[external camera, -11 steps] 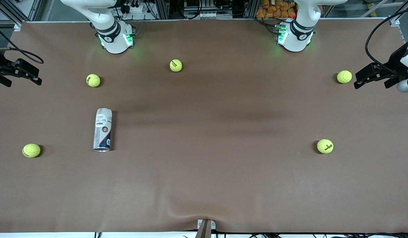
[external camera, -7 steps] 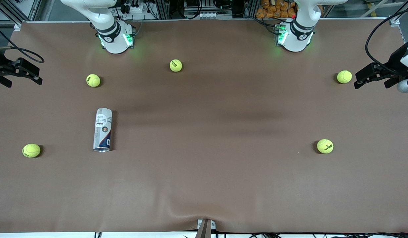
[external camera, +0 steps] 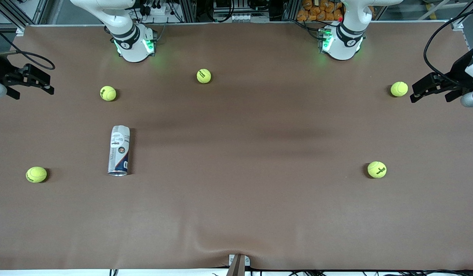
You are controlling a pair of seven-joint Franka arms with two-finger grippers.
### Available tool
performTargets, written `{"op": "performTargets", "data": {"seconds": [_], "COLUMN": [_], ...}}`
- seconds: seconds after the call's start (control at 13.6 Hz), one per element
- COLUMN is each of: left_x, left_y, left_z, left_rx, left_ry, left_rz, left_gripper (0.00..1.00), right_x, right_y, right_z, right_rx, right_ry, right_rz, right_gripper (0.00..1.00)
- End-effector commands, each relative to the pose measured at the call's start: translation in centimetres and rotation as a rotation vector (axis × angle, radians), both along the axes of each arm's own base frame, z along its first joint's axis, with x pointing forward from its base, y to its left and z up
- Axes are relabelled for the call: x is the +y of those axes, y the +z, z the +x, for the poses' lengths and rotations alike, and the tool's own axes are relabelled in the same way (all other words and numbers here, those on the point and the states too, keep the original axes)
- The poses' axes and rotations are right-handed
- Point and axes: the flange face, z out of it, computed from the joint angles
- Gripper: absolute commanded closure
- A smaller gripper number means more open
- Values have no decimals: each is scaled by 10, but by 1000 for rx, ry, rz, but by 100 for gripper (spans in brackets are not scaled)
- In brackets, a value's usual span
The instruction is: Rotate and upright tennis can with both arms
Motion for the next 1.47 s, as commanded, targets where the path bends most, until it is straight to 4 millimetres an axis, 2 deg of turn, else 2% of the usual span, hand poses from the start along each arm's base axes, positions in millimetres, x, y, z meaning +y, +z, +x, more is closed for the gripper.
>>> {"op": "performTargets", "data": {"seconds": [0.0,1.11,1.4], "left_x": [3,4,13], "left_y": [3,1,0], "left_z": [-3,-2,-1], "left_rx": [9,14,17], "left_ry": [-11,-11,5], "left_rz": [-14,-11,-13], "left_gripper": [0,0,0], "right_x": [-2,2,4], "right_y": [5,4,-1], "right_z": [-10,-11,-10], "right_rx": [-2,8,17], "right_ry": [8,8,11], "right_rz": [27,25,25], "right_gripper": [0,0,0]}}
